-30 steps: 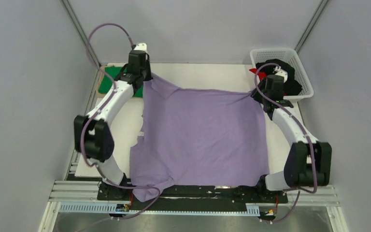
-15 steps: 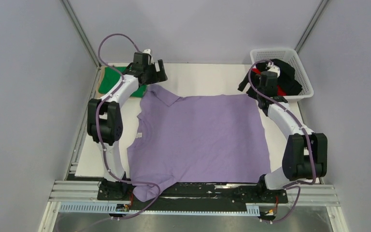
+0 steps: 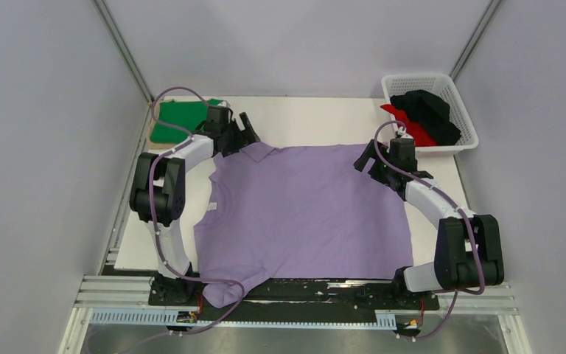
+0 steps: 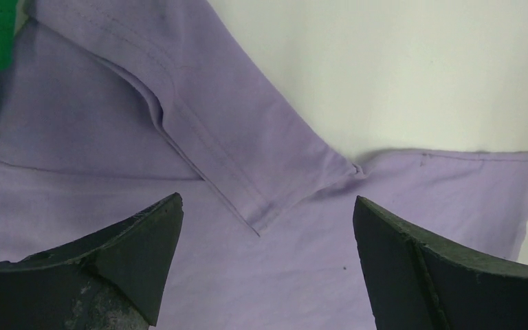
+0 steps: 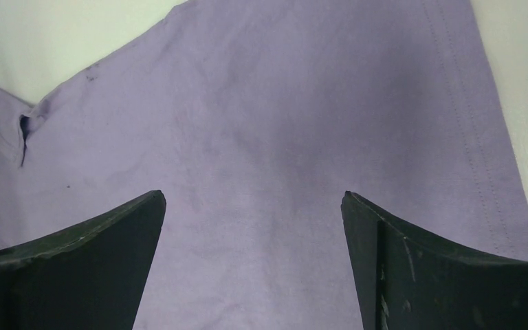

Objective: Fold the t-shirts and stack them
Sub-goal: Flatten out the tshirt

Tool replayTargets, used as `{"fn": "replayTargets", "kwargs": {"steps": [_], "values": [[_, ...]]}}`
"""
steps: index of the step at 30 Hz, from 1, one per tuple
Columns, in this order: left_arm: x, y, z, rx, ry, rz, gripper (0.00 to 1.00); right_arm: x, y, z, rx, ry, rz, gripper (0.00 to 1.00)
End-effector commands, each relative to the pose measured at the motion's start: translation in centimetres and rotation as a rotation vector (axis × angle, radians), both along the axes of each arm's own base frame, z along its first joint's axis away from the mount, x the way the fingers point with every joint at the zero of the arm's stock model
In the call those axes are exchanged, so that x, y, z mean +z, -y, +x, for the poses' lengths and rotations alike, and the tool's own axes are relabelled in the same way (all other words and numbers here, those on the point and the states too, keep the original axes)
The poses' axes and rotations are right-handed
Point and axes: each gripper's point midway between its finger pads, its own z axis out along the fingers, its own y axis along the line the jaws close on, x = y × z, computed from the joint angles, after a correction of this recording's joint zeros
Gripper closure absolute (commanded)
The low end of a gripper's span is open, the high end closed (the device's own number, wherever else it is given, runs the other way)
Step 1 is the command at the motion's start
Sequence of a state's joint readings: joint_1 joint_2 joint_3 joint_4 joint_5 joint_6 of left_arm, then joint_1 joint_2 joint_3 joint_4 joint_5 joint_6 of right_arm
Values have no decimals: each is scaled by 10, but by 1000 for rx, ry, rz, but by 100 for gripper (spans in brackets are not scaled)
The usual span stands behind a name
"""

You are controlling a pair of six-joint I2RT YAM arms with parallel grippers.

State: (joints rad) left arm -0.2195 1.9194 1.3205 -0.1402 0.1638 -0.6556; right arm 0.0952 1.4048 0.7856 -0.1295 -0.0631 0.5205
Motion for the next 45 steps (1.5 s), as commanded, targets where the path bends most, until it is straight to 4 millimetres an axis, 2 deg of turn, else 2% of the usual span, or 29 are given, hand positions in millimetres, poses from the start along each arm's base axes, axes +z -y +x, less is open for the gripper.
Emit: {"fn": "replayTargets", "kwargs": {"steps": [1,4,9,16,21,27,30,39,45], "values": [[-12,1,20,79,17,-28,0,9,-6,8,8,32,32,0],[-19,0,28,105,21,-30,0,6,-4,9,4,25,26,0],[-36,7,28,92,-17,-58,0,1,-1,10,-9,15,10,0],[-39,17,37,76,10,-114,0,-7,-1,10,-7,-11,4,0],[-33,23,46,78,42,-160,0,-11,-1,11,-7,-23,1,0],[-13,33,64,81,112,-234,0,-13,0,11,-5,-27,-8,0],[-18,32,73,91,117,-222,0,-12,2,11,-12,-25,-16,0],[-21,49,99,58,160,-307,0,-13,6,11,-21,-24,-37,0],[1,60,114,52,247,-406,0,-16,7,13,-23,-34,-41,0]]}}
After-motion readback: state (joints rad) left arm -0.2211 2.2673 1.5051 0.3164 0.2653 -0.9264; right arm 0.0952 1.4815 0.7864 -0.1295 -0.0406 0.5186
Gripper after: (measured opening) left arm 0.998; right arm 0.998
